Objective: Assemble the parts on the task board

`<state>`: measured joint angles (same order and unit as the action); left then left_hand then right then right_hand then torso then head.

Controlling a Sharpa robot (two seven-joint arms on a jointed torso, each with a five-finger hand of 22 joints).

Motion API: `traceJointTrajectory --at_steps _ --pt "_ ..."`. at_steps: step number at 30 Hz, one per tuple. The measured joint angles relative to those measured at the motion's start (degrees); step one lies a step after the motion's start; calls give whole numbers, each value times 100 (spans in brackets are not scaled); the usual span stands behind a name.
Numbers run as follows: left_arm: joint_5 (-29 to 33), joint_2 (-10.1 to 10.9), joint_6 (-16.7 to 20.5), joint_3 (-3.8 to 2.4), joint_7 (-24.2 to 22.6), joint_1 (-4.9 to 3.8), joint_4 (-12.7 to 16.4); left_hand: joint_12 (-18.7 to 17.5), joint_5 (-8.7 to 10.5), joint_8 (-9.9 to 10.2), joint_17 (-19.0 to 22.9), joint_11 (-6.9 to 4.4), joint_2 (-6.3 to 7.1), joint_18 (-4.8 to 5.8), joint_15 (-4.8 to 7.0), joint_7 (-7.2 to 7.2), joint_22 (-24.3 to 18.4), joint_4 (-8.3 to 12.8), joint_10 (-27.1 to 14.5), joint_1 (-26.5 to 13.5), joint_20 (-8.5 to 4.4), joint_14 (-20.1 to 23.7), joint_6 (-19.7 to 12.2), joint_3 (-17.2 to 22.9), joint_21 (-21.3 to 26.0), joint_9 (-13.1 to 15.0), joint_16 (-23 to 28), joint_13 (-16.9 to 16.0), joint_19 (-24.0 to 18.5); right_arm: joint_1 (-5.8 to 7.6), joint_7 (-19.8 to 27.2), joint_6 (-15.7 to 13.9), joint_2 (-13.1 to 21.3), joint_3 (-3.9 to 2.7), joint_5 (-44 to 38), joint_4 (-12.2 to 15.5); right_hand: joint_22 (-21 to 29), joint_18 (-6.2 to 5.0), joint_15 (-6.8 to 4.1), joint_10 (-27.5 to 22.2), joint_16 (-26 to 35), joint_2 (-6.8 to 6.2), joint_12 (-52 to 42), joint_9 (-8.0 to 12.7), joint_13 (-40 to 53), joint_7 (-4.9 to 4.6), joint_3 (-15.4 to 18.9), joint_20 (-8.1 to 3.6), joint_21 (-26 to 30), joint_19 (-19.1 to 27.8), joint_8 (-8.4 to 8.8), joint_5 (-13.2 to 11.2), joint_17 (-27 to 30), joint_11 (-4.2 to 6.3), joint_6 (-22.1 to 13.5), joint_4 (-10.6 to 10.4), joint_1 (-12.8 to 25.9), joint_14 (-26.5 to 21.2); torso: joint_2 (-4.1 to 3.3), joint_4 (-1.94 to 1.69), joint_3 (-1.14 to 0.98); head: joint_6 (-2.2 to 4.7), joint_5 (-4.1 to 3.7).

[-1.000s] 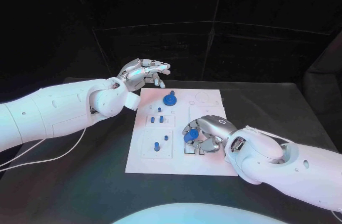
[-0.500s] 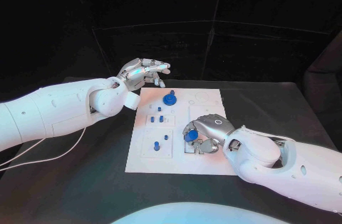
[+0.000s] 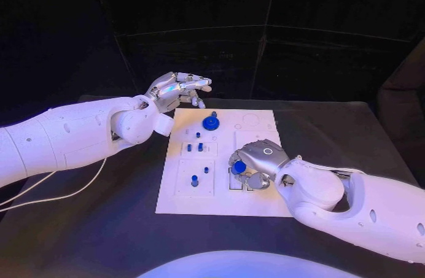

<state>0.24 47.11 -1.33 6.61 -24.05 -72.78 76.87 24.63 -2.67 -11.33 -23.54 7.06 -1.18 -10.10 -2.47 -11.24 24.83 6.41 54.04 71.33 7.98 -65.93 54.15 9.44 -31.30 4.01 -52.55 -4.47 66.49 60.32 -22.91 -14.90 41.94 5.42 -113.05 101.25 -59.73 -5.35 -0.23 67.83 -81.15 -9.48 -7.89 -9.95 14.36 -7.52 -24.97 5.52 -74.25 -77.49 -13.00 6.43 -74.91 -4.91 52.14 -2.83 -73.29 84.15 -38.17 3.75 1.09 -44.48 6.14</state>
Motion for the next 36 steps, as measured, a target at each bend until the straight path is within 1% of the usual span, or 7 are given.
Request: traceJointTrajectory --at_steps 5,8,12,16,21,29,36 --pt "0 4 -5 0 5 0 1 0 0 0 0 21 0 0 0 0 0 16 -21 0 20 0 0 -16 0 0 0 6 21 0 -50 78 -12 0 -72 -2 32 0 -2 -194 49 -132 -66 26 -38 -4 177 0 38 0 86 -22 18 114 4 -174 132 -2 0 -3 1 -9 0" --pt "0 4 -7 1 9 0 1 0 0 0 0 21 0 0 0 0 -4 16 -21 0 20 0 0 -16 0 0 0 5 21 3 -71 120 -15 -2 -86 -1 48 0 -20 -257 78 -210 -147 35 -50 -38 496 -21 47 21 148 -7 43 135 38 -314 214 -21 1 -3 1 -14 0" --pt "0 5 -11 1 13 0 1 0 0 0 0 21 0 0 0 -20 -4 16 -21 0 20 0 -21 -16 0 0 0 5 21 3 -87 173 -15 -1 -84 -1 64 0 -32 -305 85 -174 -297 54 -22 -27 1133 -21 70 21 238 120 63 144 25 -559 250 -8 2 -3 1 -18 8" --pt "-9 6 -17 1 18 0 3 0 0 0 -1 21 0 1 0 -20 -4 16 -21 0 20 0 -21 -16 0 0 0 5 20 1 -94 202 -14 1 -66 7 72 0 -57 -366 116 20 -500 59 29 -27 2015 -44 105 -1 329 210 86 143 24 -867 103 -15 2 -3 1 -19 10" --pt "-19 7 -24 1 25 0 4 0 0 0 -1 21 0 0 0 -20 -4 16 -21 0 20 0 -21 -16 0 0 0 5 21 1 -101 195 -12 1 -47 27 70 0 -62 -366 145 175 -737 59 109 -4 2625 -59 105 -17 371 210 109 143 47 -1115 -52 -20 2 -3 -1 -13 11" --pt "-35 8 -38 2 37 0 0 0 0 0 -1 21 0 0 0 -20 -3 16 -21 0 20 0 -21 -16 0 0 0 5 20 0 -106 108 2 1 -28 97 41 1 -83 -265 145 279 -1023 51 233 25 2949 -84 105 -42 406 241 115 188 117 -1300 -249 1 3 -3 -1 -12 11" --pt "-42 8 -48 2 46 0 -2 0 0 0 -1 21 0 0 0 -20 -3 16 -21 0 20 0 -20 -16 0 0 0 5 20 0 -84 37 8 2 -4 115 33 1 -144 -199 145 456 -1146 36 311 83 2998 -104 105 -62 406 411 115 245 222 -1278 -489 -20 3 1 -1 -8 1"
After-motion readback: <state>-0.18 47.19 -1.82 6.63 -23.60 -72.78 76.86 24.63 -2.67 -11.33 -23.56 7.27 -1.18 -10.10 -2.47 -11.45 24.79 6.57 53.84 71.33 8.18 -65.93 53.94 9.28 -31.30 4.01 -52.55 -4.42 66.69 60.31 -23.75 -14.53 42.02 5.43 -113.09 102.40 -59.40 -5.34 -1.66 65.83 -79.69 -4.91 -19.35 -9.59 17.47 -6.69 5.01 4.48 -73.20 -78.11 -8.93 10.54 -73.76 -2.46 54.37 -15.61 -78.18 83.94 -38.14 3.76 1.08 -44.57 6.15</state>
